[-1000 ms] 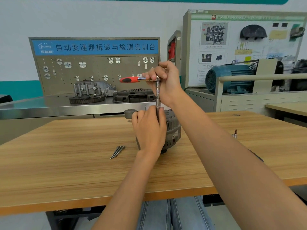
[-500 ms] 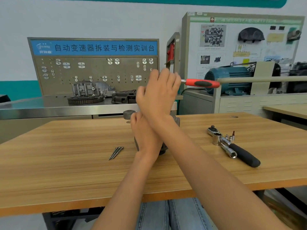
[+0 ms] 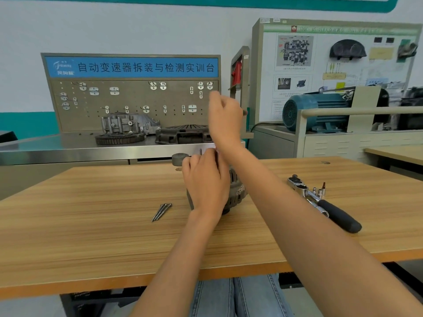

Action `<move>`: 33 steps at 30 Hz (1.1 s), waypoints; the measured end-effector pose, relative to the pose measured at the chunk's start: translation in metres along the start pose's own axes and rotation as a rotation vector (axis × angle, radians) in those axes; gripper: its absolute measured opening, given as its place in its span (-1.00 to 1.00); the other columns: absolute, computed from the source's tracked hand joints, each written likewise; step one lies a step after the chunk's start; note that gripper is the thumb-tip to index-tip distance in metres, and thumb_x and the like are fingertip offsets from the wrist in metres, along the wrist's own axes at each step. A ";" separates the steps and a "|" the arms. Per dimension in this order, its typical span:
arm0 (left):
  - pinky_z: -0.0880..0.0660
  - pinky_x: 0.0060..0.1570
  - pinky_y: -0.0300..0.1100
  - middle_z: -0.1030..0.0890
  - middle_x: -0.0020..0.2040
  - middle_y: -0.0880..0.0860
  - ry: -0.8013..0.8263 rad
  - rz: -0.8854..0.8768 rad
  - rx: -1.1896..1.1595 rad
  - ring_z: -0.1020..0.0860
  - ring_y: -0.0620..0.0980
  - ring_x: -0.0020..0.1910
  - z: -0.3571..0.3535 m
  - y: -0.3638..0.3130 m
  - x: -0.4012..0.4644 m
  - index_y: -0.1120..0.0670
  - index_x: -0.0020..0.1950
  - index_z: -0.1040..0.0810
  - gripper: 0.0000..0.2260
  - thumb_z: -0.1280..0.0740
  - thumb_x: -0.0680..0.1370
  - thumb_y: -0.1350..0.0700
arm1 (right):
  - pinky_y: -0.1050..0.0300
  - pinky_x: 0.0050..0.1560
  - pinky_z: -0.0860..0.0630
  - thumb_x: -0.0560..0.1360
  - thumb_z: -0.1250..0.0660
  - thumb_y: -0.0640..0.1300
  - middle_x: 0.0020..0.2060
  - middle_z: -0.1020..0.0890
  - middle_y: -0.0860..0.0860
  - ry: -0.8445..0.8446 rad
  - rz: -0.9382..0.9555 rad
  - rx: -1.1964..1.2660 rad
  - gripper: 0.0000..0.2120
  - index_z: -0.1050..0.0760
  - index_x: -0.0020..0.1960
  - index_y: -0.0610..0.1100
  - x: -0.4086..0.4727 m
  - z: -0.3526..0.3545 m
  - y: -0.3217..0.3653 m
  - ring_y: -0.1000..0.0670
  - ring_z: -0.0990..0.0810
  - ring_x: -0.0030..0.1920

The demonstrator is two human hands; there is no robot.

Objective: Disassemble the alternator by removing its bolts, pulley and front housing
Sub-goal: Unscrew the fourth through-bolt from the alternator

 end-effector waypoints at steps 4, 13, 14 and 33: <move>-0.21 0.00 -0.13 -0.40 -0.33 -0.05 -0.015 -0.034 0.047 -0.34 -0.04 -0.26 0.000 -0.003 0.000 0.11 -0.15 -0.52 -0.72 -0.10 0.62 0.04 | 0.18 -0.21 -0.42 0.57 -0.04 -0.20 -0.63 -0.32 0.03 0.209 -0.296 0.494 -0.49 -0.22 -0.57 -0.10 0.011 -0.003 -0.007 0.02 -0.34 -0.48; -0.20 -0.02 -0.13 -0.37 -0.34 -0.06 -0.021 -0.049 0.073 -0.31 -0.05 -0.27 -0.001 -0.001 0.000 0.11 -0.17 -0.51 -0.70 -0.10 0.63 0.02 | 0.14 -0.04 -0.44 0.57 -0.05 -0.21 -0.64 -0.39 0.01 0.260 -0.336 0.664 -0.44 -0.28 -0.62 -0.11 0.013 -0.004 -0.013 0.02 -0.40 -0.48; -0.20 -0.02 -0.13 -0.37 -0.34 -0.06 -0.020 -0.047 0.073 -0.30 -0.05 -0.27 0.000 -0.001 0.000 0.12 -0.17 -0.51 -0.68 -0.08 0.62 0.01 | 0.24 -0.08 -0.47 0.57 -0.06 -0.21 -0.63 -0.39 0.01 0.225 -0.320 0.612 -0.48 -0.27 -0.58 -0.13 0.012 -0.003 -0.012 0.03 -0.40 -0.47; -0.22 -0.04 -0.14 -0.35 -0.37 -0.09 -0.032 -0.040 0.028 -0.30 -0.06 -0.29 0.000 -0.002 0.001 0.07 -0.24 -0.43 -0.80 -0.18 0.57 0.09 | 0.13 -0.24 -0.28 0.55 -0.13 -0.17 -0.56 -0.26 0.06 0.050 -0.019 0.055 -0.55 -0.19 -0.51 -0.09 0.003 0.000 0.002 0.05 -0.25 -0.46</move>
Point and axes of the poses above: each hand's wrist, its own x-axis towards the middle knuckle, its own z-axis out of the back of the hand, y = z × x, the point moved 4 cm from there along x, towards the middle knuckle
